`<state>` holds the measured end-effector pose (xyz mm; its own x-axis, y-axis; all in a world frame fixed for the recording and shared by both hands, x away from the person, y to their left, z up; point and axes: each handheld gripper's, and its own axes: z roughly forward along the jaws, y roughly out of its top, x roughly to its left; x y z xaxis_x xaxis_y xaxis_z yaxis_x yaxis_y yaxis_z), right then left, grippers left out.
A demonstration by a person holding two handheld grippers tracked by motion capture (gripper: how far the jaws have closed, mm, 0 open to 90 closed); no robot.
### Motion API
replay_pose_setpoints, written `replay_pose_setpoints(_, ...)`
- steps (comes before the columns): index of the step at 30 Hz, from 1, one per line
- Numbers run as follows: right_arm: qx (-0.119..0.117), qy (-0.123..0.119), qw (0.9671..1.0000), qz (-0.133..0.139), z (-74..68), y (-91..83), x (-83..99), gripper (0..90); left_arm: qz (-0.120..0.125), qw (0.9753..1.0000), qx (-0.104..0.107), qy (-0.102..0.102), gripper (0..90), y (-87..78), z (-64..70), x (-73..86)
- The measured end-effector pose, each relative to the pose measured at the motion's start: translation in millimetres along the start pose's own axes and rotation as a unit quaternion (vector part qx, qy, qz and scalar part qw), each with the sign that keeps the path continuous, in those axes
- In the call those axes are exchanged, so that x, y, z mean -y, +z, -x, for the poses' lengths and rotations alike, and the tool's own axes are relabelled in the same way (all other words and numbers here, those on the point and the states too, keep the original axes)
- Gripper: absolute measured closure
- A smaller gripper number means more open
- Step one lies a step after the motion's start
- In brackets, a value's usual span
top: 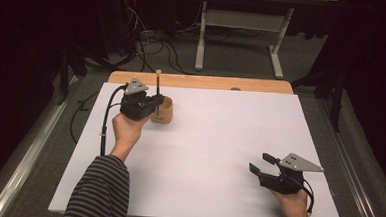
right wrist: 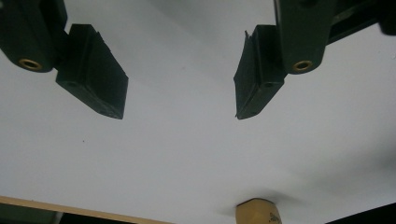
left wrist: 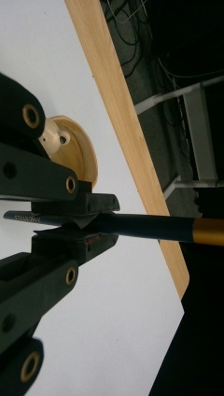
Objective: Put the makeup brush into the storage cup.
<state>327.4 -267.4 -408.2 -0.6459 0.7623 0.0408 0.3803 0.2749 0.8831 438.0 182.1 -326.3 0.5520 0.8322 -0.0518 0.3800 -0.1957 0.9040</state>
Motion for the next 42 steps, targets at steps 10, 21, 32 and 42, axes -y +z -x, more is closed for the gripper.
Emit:
replay_pose_setpoints(10,0.001,0.001,1.0,0.0,0.7,-0.3,0.0,36.7,-0.002,1.0,-0.001,-0.001,83.7,9.2,-6.6,-2.1)
replay_pose_setpoints(21,0.001,0.003,1.0,0.0,0.9,-0.9,0.2,36.7,-0.004,0.9999,-0.009,-0.008,83.6,19.4,-10.6,-5.8)
replay_pose_setpoints(32,-0.002,0.002,1.0,0.0,0.5,-0.7,0.3,36.7,-0.013,0.9997,-0.019,-0.002,83.6,31.9,-11.9,-4.9)
replay_pose_setpoints(42,-0.003,-0.001,1.0,-0.002,0.9,0.1,0.5,36.7,-0.014,0.9996,-0.023,-0.011,83.6,38.1,-17.7,-2.5)
